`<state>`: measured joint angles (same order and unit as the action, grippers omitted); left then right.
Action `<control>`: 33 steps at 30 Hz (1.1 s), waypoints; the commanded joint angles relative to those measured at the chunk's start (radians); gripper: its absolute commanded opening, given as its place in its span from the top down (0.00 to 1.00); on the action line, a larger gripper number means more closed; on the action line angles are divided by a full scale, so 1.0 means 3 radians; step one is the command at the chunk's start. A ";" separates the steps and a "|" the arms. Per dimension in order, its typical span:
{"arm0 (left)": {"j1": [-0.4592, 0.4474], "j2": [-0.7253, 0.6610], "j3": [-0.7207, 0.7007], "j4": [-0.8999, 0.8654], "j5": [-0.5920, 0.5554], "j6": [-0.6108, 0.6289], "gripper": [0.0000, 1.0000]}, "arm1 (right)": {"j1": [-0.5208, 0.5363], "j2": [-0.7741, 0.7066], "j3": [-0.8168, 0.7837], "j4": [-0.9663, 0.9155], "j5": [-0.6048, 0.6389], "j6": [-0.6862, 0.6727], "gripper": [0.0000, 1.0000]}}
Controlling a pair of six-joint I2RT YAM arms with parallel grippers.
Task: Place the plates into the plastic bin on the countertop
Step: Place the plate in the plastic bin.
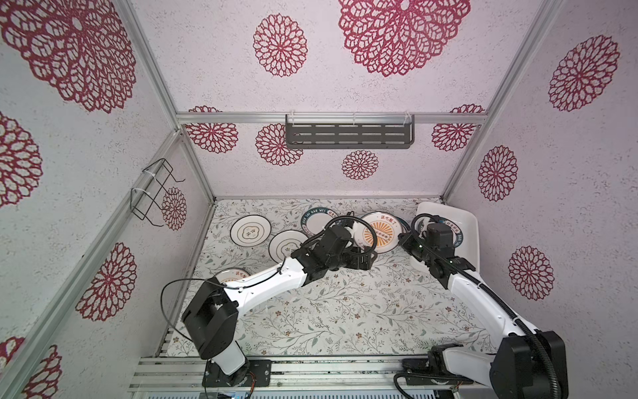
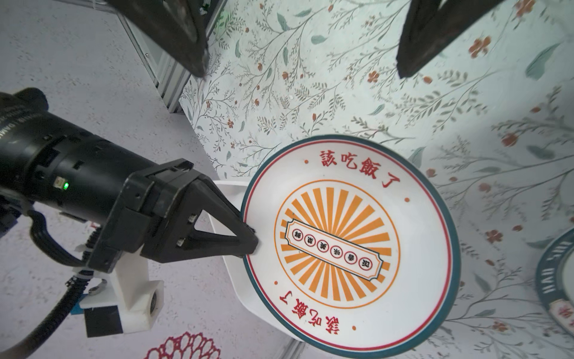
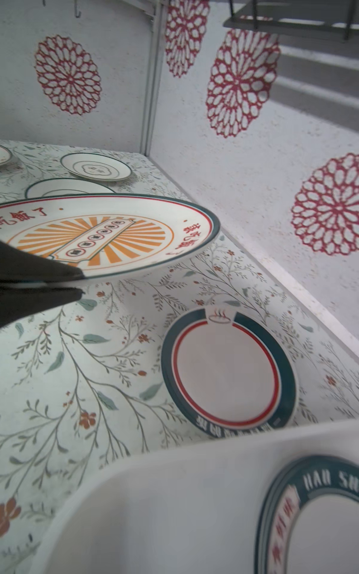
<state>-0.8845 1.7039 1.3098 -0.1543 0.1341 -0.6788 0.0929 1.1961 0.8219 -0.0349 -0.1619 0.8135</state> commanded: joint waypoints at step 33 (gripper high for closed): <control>-0.0100 0.1174 0.1043 0.0075 0.0441 0.0337 0.03 | -0.1604 0.1443 0.0621 0.1074 0.0686 0.0506 1.00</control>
<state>-0.9138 2.0502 1.5940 -0.1333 0.2749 -0.5945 -0.3859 1.6127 0.9470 0.1997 0.0105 0.9455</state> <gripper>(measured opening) 0.971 0.058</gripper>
